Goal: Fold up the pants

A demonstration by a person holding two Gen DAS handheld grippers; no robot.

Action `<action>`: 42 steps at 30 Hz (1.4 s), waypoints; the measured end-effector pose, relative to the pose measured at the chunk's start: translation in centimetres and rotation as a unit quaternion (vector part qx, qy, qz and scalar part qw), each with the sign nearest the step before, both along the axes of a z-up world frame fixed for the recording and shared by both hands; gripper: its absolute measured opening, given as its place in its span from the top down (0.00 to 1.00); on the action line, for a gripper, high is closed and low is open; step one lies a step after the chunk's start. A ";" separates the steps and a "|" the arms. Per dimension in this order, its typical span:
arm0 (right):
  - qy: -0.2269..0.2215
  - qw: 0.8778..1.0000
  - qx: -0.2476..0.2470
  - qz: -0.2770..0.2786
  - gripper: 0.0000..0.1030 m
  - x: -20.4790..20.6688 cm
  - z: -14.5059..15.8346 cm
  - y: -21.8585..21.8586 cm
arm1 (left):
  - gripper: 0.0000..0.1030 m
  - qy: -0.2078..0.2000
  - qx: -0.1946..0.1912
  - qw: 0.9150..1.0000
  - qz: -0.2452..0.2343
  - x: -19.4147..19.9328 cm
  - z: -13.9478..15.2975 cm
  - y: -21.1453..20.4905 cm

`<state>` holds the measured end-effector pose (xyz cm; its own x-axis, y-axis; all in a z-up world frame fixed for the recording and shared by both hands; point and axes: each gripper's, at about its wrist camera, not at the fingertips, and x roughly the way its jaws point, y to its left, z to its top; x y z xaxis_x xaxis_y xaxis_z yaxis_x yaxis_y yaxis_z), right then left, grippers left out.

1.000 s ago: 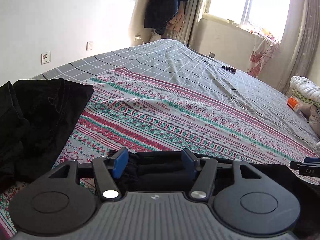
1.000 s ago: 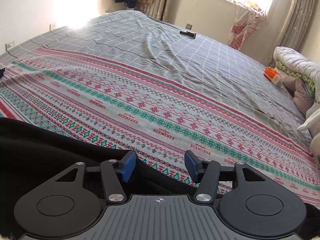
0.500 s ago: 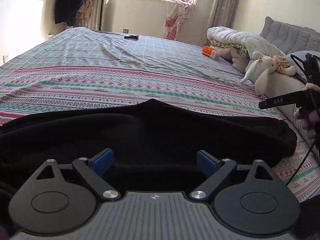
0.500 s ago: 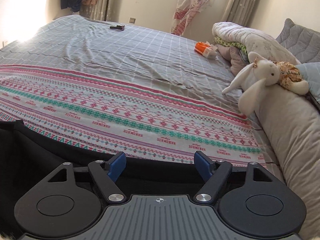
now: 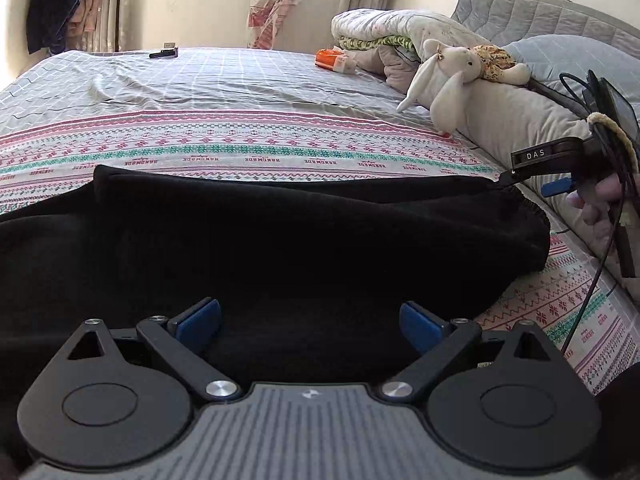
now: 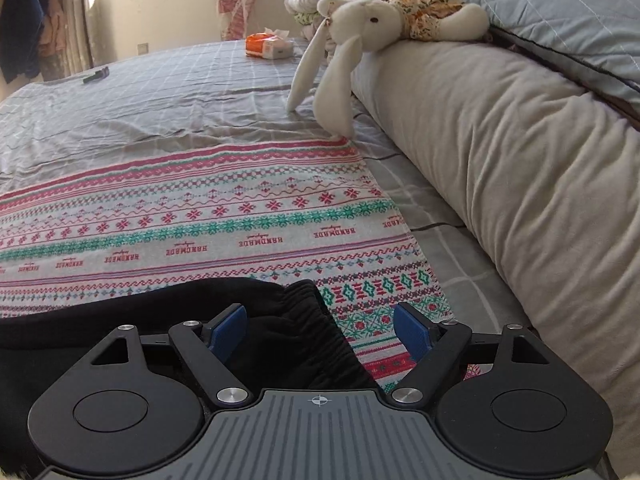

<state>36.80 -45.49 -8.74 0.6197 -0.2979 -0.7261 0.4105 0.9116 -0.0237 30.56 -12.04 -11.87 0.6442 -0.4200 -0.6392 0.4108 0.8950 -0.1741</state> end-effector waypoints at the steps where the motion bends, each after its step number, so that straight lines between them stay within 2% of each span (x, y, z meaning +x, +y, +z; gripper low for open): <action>1: 0.000 1.000 0.003 0.000 0.22 0.4 -0.4 -0.2 | 0.00 -0.001 -0.007 1.000 -0.002 0.1 -0.5 0.1; 2: -0.002 1.000 0.006 0.002 0.23 1.0 -0.9 -0.6 | 0.00 0.010 0.004 1.000 -0.007 0.1 -1.1 0.0; 3: -0.006 1.000 0.013 0.003 0.24 1.3 -1.4 -0.7 | 0.00 -0.003 0.015 1.000 -0.022 -0.1 -1.1 -0.1; 4: -0.011 1.000 0.027 0.004 0.29 1.6 -1.9 -0.9 | 0.00 -0.024 0.013 0.999 -0.033 -0.3 -1.2 0.3; 5: -0.013 0.999 0.041 0.008 0.54 1.9 -2.4 -1.0 | 0.00 -0.033 0.000 0.999 -0.035 -0.4 -1.3 0.8; 6: -0.015 0.998 0.053 0.015 0.71 2.1 -2.8 -0.9 | 0.00 -0.024 -0.022 0.999 -0.037 -0.2 -1.7 1.3; 7: -0.023 0.998 0.055 0.017 0.83 2.2 -3.0 -0.6 | 0.00 -0.017 -0.040 0.998 -0.040 0.1 -1.9 1.8; 11: -0.071 0.997 0.006 0.027 0.86 2.6 -1.5 0.6 | 0.00 -0.009 -0.118 0.991 -0.056 -0.1 -1.8 3.5; 14: -0.090 0.995 -0.031 0.016 0.87 4.7 0.5 0.6 | 0.00 0.006 -0.138 0.989 -0.061 0.2 -2.0 3.8; 18: -0.083 0.995 -0.061 -0.007 0.87 8.3 1.6 -0.2 | 0.00 0.013 -0.156 0.985 -0.068 0.0 -2.1 3.8; 21: -0.074 0.994 -0.086 -0.005 0.87 11.0 0.7 0.3 | 0.00 0.015 -0.162 0.984 -0.071 -0.2 -2.0 3.8; 24: -0.029 0.994 -0.110 0.000 0.85 13.5 -1.8 1.0 | 0.00 0.016 -0.161 0.984 -0.074 -0.2 -2.1 3.8; 27: 0.013 0.992 -0.124 0.008 0.69 14.1 -4.1 1.9 | 0.00 0.016 -0.162 0.984 -0.076 -0.4 -2.2 3.9; 28: 0.010 0.991 -0.131 0.008 0.60 13.8 -4.0 2.0 | 0.00 0.017 -0.163 0.983 -0.076 -0.3 -2.2 4.0; 29: 0.003 0.991 -0.132 0.006 0.45 13.3 -3.6 1.9 | 0.00 0.017 -0.164 0.983 -0.076 -0.2 -2.2 4.0; 31: -0.021 0.992 -0.125 0.002 0.29 12.0 -1.9 1.4 | 0.00 0.017 -0.164 0.983 -0.076 -0.2 -2.1 3.9; 32: -0.033 0.992 -0.119 -0.003 0.27 11.2 -1.0 0.9 | 0.00 0.017 -0.163 0.983 -0.076 -0.1 -2.2 3.9; 36: -0.039 0.995 -0.084 -0.026 0.26 7.8 0.8 -1.1 | 0.00 0.016 -0.162 0.984 -0.076 -0.2 -2.2 3.9; 39: -0.024 0.998 -0.044 -0.035 0.28 5.8 -0.4 -2.1 | 0.00 0.016 -0.160 0.984 -0.076 -0.1 -2.2 3.8; 42: -0.021 0.999 0.008 -0.047 0.36 4.7 -2.2 -2.9 | 0.00 0.017 -0.160 0.984 -0.076 -0.1 -2.2 3.8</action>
